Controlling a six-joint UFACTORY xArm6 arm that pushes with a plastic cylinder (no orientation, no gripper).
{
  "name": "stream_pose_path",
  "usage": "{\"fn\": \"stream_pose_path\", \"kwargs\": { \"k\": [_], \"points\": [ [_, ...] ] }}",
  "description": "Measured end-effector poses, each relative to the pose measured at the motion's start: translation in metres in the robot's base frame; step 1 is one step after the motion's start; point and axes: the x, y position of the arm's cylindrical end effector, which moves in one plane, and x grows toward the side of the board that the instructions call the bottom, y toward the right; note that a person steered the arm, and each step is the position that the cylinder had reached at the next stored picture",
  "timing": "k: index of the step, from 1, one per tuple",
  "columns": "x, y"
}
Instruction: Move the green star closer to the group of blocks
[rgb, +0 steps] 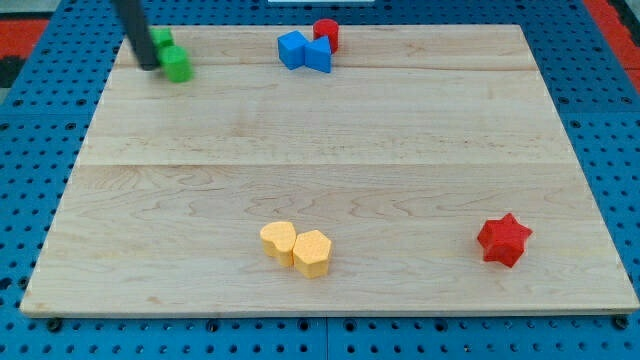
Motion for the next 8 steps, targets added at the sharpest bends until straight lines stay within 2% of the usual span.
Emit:
{"fn": "stream_pose_path", "kwargs": {
  "k": [1,3,4,5,6,7,8],
  "points": [
    [0.018,0.077],
    [0.03,0.181],
    [0.058,0.111],
    [0.042,-0.056],
    [-0.054,-0.102],
    [-0.072,-0.07],
    [-0.047,-0.059]
  ]
}}
